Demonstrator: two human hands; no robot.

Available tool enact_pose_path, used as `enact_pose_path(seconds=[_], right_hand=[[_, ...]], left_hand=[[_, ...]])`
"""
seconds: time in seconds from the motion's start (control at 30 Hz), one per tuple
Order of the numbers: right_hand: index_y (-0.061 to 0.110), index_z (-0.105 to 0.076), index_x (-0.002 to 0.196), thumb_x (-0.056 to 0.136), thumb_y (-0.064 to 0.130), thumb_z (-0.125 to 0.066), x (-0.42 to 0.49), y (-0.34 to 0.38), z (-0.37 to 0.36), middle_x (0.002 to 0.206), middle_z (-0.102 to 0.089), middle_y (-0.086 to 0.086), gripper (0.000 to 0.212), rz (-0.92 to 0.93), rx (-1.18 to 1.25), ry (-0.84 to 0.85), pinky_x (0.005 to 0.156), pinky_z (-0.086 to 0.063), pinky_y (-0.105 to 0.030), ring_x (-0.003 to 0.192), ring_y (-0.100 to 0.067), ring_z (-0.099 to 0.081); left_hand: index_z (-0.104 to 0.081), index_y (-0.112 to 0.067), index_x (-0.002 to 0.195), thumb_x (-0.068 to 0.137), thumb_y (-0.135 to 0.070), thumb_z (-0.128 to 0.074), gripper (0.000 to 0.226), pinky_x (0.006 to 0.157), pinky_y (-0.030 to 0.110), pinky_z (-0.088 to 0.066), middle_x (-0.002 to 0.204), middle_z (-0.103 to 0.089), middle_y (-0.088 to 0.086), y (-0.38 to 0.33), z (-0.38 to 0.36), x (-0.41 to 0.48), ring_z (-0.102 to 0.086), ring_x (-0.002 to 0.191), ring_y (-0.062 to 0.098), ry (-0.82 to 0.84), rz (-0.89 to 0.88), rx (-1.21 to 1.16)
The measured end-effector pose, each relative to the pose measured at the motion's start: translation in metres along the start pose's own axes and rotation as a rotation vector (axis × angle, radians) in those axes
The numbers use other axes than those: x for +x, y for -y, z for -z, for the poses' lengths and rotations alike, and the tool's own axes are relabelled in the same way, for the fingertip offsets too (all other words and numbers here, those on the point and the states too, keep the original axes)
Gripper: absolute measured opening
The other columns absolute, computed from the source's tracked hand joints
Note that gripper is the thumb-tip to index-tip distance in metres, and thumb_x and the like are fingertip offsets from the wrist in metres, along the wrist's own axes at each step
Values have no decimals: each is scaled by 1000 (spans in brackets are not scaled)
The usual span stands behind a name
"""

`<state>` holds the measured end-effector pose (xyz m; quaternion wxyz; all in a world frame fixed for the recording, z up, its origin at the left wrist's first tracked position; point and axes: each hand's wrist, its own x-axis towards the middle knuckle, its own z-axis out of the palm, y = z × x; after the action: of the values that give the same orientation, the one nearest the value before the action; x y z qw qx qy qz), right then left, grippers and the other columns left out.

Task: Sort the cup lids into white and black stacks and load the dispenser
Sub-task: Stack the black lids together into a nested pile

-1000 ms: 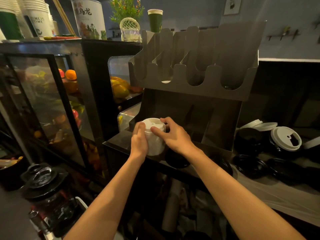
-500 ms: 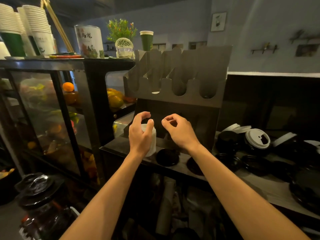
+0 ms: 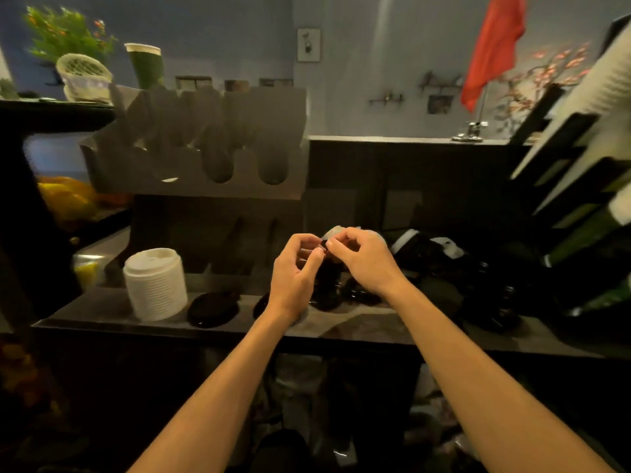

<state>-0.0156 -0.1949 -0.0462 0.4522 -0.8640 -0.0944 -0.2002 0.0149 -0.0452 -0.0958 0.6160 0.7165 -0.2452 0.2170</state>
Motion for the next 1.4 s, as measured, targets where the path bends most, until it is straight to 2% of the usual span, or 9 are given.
enact_pose_path(seconds=[0.13, 0.4, 0.53, 0.6, 0.7, 0.8, 1.0, 1.2, 1.4], right_hand=[[24, -72, 98, 98, 37, -61, -13, -36, 40, 91, -70, 8, 17, -71, -85, -80, 79, -53, -30, 87, -8, -65], [35, -67, 108, 95, 43, -62, -46, -96, 95, 102, -66, 17, 16, -119, -210, -165, 91, -54, -38, 97, -3, -61], [34, -51, 139, 91, 47, -66, -66, -121, 112, 129, -52, 16, 52, -64, -398, -99, 97, -41, -29, 121, -5, -46], [32, -45, 145, 85, 49, -70, -72, -134, 115, 138, -48, 12, 67, -16, -489, -47, 103, -37, -30, 127, -9, -42], [30, -43, 148, 82, 54, -71, -73, -151, 111, 143, -45, 10, 75, 55, -619, -5, 110, -31, -31, 133, -10, -37], [30, -43, 147, 83, 55, -69, -67, -159, 103, 143, -46, 12, 74, 112, -691, -26, 111, -30, -34, 136, -10, -35], [31, -39, 151, 85, 61, -65, -43, -164, 89, 147, -45, 11, 77, 128, -713, -57, 112, -26, -32, 138, -11, -32], [22, -50, 143, 81, 57, -72, -26, -165, 73, 137, -54, 3, 75, 157, -633, -182, 106, -37, -34, 127, -19, -47], [23, -52, 138, 83, 60, -68, -35, -173, 73, 133, -52, 5, 68, 202, -647, -206, 103, -36, -29, 123, -16, -49]], left_hand=[[-63, -26, 111, 101, -21, -62, 12, 87, 28, -56, 106, -71, -4, 6, -43, -3, -69, 99, 11, 91, 69, -64], [-65, -26, 110, 99, -23, -64, 11, 87, 24, -53, 103, -70, -8, 14, -99, -7, -66, 98, 7, 188, 84, -8], [-65, -26, 114, 95, -26, -67, 19, 90, 28, -51, 112, -67, -14, 25, -113, -8, -62, 103, 1, 228, -1, 249], [-66, -20, 121, 93, -28, -68, 29, 94, 32, -45, 120, -66, -6, 31, -119, -7, -61, 111, 11, 191, -110, 541], [-59, -18, 136, 91, -40, -66, 51, 109, 37, -37, 136, -59, 1, 37, -124, -5, -50, 132, 20, 231, -89, 769], [-50, -19, 146, 92, -48, -62, 62, 111, 39, -38, 144, -57, 2, 44, -127, -4, -52, 134, 23, 365, -38, 856], [-55, -22, 139, 97, -36, -63, 45, 93, 35, -49, 132, -65, -1, 41, -124, 1, -62, 119, 21, 350, -13, 774], [-66, -23, 127, 93, -23, -71, 35, 91, 34, -52, 123, -71, -3, 38, -115, 20, -66, 114, 20, 284, -41, 673], [-65, -25, 127, 98, -33, -65, 30, 90, 31, -50, 121, -70, -7, 48, -117, 10, -64, 111, 14, 321, -18, 596]])
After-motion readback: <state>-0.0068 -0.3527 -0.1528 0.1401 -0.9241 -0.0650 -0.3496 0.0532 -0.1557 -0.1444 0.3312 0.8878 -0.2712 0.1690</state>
